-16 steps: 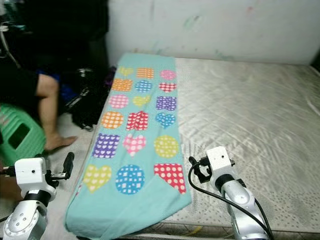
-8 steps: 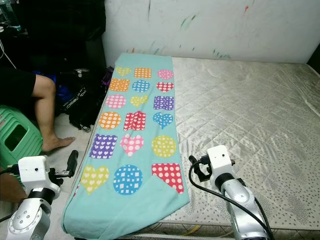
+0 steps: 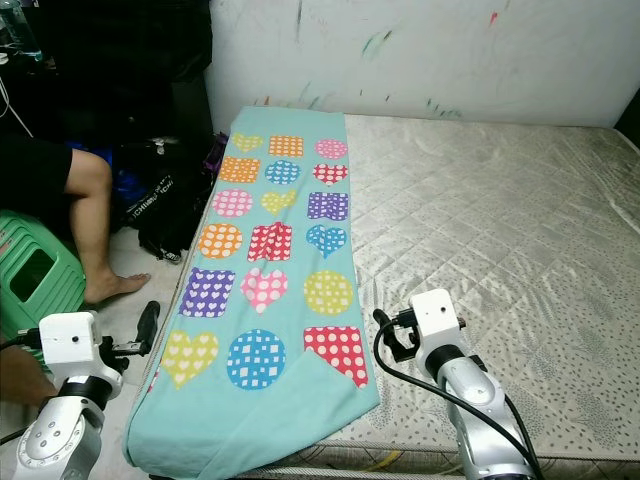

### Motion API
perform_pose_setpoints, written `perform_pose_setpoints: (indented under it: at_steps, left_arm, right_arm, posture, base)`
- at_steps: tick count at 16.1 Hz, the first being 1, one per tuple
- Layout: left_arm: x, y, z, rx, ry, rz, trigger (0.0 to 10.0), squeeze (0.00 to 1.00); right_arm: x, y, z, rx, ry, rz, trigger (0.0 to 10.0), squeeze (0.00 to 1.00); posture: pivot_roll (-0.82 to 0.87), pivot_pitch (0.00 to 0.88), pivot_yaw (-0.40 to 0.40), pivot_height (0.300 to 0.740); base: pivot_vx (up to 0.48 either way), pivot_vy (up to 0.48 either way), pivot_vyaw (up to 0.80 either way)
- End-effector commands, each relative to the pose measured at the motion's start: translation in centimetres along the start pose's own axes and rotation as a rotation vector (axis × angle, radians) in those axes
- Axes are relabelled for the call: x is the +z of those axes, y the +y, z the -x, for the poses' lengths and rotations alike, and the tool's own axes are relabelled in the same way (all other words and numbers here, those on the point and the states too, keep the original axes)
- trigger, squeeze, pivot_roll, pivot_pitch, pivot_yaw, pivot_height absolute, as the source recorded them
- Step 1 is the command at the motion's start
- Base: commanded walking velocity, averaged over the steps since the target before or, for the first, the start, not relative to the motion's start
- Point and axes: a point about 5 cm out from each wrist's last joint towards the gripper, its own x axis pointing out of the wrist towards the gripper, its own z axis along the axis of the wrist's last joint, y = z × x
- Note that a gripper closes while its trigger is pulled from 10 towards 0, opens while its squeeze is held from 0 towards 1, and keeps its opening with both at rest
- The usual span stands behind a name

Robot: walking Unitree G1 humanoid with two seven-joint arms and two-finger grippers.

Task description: Clean up the room

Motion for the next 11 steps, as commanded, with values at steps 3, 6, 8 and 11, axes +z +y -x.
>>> perform_pose_setpoints:
  at_steps: [3,6,8,11]
  left_arm:
    - [-0.27,-0.25,0.03,-0.011,0.017,0.007,10.0,0.00]
    - [-0.29,-0.26,0.03,-0.010,0.020,0.008,10.0,0.00]
    - [-0.32,-0.35,0.01,-0.009,0.021,0.012,10.0,0.00]
    - [-0.44,-0.43,-0.02,-0.010,0.026,0.018,10.0,0.00]
  right_arm:
    - [0.39,-0.11,0.04,-0.002,-0.014,-0.012,10.0,0.00]
    - [0.51,-0.12,0.02,-0.002,-0.018,-0.014,10.0,0.00]
    - [0.64,0.04,-0.03,0.005,-0.024,-0.019,10.0,0.00]
    - [0.54,0.26,-0.03,0.015,-0.019,-0.027,10.0,0.00]
  posture:
    - [-0.11,0.000,-0.043,0.740]
    - [-0.11,0.000,-0.044,0.740]
    - [-0.11,0.000,-0.044,0.740]
    - [-0.11,0.000,-0.043,0.740]
  base:
    - [0.000,0.000,0.00]
    - [0.000,0.000,0.00]
    - [0.000,0.000,0.00]
    - [0.000,0.000,0.00]
